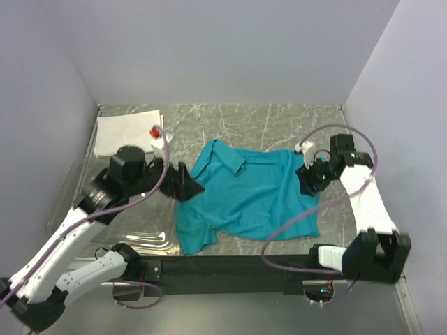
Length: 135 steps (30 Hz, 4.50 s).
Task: Fold and stack the t-shirts
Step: Flatten the tshirt out
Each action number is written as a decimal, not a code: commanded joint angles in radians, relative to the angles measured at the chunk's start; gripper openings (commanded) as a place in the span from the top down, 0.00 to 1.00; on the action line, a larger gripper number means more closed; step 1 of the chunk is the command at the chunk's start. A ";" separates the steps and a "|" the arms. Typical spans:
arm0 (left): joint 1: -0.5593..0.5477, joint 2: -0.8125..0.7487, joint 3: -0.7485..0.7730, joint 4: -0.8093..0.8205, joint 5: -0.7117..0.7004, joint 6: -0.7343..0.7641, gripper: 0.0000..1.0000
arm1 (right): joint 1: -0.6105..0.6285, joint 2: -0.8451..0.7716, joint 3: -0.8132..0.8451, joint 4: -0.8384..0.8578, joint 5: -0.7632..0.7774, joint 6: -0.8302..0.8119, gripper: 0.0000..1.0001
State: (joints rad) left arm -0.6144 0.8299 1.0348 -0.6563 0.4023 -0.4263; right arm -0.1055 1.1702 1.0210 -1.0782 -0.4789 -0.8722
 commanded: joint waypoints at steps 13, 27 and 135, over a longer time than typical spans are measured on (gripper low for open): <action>0.047 0.946 0.399 0.388 -0.125 -0.104 0.26 | -0.023 0.462 0.228 0.391 0.074 0.559 0.44; -0.042 1.343 0.822 0.035 -0.488 -0.712 0.37 | -0.054 0.548 0.258 0.411 0.045 0.613 0.44; 0.346 0.795 0.653 0.747 0.075 -0.638 1.00 | -0.211 0.163 0.710 0.416 -0.153 0.638 1.00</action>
State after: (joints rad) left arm -0.2836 1.7367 1.6188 -0.0109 0.5098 -1.0676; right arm -0.3073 1.3712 1.6287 -0.6441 -0.6102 -0.2119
